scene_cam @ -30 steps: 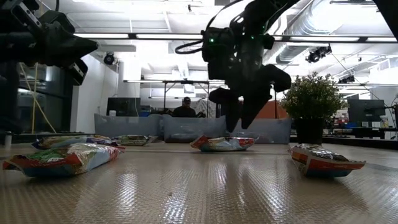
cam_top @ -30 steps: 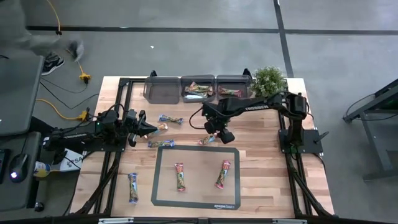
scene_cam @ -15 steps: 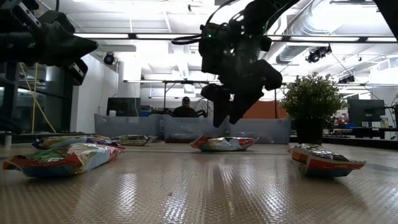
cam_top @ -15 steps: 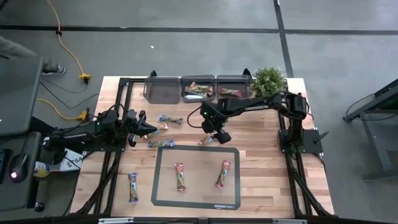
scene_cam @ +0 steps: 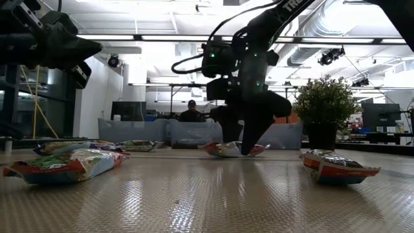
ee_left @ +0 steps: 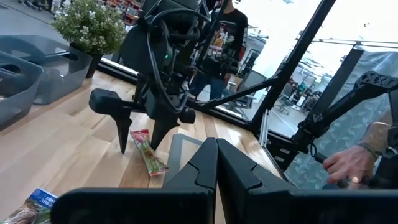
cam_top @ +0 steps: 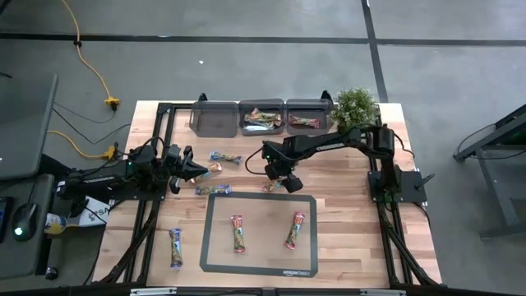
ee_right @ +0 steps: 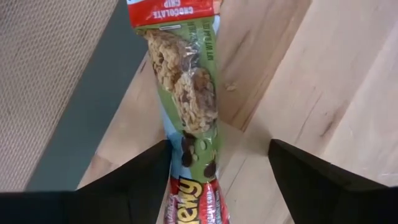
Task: Pick and place Granola Bars by type
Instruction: Put the red granola bar into the right black bin
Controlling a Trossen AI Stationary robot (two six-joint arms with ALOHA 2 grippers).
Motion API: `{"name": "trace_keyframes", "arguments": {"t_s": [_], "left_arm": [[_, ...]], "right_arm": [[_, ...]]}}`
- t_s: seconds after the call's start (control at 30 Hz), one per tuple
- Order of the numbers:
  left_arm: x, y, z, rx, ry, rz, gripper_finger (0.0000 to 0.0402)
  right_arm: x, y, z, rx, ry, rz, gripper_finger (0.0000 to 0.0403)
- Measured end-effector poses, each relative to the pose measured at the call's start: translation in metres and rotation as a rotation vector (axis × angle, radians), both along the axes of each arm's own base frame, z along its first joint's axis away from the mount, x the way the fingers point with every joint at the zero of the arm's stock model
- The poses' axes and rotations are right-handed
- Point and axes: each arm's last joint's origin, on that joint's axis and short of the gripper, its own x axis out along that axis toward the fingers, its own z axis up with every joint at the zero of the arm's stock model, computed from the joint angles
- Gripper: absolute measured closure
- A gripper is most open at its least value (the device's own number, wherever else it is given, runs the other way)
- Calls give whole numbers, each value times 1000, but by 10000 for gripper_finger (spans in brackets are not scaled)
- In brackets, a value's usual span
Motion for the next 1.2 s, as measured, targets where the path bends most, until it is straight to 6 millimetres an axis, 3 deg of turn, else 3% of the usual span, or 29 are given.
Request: {"name": "trace_keyframes", "arguments": {"t_s": [0.27,0.53,1.2], "left_arm": [[0,0,0,0,0,0,401],[0,0,0,0,0,0,401],[0,0,0,0,0,-1,401]], "right_arm": [[5,15,-18,-5,59,-22,141],[6,31,-20,-38,69,-24,148],[6,36,-21,-17,84,-95,281]]}}
